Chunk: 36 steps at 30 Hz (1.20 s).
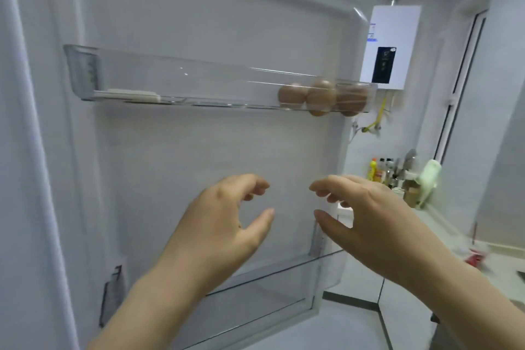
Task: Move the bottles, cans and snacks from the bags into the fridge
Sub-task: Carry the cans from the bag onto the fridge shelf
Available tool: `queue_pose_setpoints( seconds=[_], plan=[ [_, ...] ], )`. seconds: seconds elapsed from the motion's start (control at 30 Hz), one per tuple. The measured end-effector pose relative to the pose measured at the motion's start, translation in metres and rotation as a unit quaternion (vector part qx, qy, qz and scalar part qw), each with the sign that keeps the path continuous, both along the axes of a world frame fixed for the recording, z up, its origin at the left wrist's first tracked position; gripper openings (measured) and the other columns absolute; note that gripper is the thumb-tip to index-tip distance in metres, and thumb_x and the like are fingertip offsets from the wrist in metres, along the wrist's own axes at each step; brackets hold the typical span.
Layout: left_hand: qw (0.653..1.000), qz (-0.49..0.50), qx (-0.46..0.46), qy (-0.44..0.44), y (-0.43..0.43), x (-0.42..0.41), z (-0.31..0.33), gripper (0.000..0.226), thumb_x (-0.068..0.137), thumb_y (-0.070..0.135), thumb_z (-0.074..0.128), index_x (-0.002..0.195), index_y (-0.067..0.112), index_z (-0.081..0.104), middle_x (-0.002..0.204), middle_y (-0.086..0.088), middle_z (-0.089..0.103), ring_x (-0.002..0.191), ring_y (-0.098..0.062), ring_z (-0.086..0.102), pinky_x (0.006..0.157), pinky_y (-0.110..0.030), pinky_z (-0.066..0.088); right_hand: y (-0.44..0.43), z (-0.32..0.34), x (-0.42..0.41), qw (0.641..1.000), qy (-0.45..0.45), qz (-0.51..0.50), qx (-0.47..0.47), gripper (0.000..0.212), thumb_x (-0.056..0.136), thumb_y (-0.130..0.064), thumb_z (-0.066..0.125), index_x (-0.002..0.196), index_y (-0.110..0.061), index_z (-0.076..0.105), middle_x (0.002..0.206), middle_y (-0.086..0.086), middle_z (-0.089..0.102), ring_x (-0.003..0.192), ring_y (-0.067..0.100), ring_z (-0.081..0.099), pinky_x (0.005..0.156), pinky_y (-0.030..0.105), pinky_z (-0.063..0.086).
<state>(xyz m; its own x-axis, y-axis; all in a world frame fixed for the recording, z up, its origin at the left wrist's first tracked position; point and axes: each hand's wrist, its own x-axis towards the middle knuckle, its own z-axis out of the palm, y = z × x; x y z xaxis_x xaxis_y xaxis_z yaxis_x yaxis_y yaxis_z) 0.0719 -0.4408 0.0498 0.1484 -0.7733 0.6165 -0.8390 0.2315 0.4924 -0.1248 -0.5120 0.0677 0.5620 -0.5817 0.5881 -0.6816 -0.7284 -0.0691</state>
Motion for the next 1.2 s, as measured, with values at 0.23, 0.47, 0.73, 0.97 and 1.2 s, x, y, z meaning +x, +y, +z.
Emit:
queue_pose_setpoints(
  seconds=[0.23,0.47,0.73,0.97,1.2],
  plan=[
    [0.994,-0.111,0.008,-0.003,-0.075,-0.097,-0.007,0.038,0.077,0.047,0.054,0.113,0.035,0.06,0.108,0.024,0.062,0.101,0.006,0.056,0.091,-0.029,0.05,-0.03,-0.006,-0.104,0.994,-0.032,-0.104,-0.005,0.027,0.086,-0.036,0.06,0.113,-0.03,0.062,0.1,-0.019,0.063,0.085,-0.001,0.055,0.078,0.024,0.051],
    [0.971,-0.237,0.025,-0.024,-0.137,-0.194,-0.023,0.036,0.086,0.042,0.06,0.121,0.035,0.057,0.114,0.024,0.059,0.105,0.006,0.054,0.095,-0.025,0.048,-0.039,-0.019,-0.199,0.975,-0.041,-0.215,0.027,0.035,0.087,-0.042,0.055,0.12,-0.031,0.06,0.108,-0.019,0.063,0.092,-0.003,0.056,0.082,0.019,0.05],
    [0.917,-0.395,0.046,-0.032,-0.204,-0.293,-0.033,0.033,0.087,0.044,0.059,0.12,0.041,0.053,0.112,0.026,0.057,0.106,0.007,0.052,0.094,-0.023,0.049,-0.041,-0.035,-0.281,0.915,-0.09,-0.389,0.055,0.03,0.088,-0.039,0.058,0.118,-0.033,0.059,0.106,-0.021,0.063,0.095,-0.003,0.057,0.084,0.021,0.05],
    [0.843,-0.535,0.052,-0.007,-0.235,-0.37,-0.049,0.032,0.088,0.04,0.06,0.12,0.036,0.057,0.11,0.026,0.058,0.105,0.009,0.052,0.094,-0.022,0.048,-0.016,-0.061,-0.324,0.832,-0.189,-0.518,0.058,0.029,0.084,-0.037,0.06,0.113,-0.036,0.063,0.102,-0.027,0.062,0.098,-0.009,0.056,0.085,0.015,0.046],
    [0.756,-0.646,0.102,0.0,-0.212,-0.466,-0.085,0.034,0.088,0.04,0.06,0.122,0.038,0.056,0.113,0.027,0.058,0.105,0.013,0.052,0.092,-0.017,0.047,0.038,-0.102,-0.372,0.72,-0.3,-0.624,0.045,0.027,0.085,-0.027,0.066,0.111,-0.035,0.063,0.1,-0.023,0.064,0.097,-0.007,0.057,0.087,0.017,0.049]
  ],
)
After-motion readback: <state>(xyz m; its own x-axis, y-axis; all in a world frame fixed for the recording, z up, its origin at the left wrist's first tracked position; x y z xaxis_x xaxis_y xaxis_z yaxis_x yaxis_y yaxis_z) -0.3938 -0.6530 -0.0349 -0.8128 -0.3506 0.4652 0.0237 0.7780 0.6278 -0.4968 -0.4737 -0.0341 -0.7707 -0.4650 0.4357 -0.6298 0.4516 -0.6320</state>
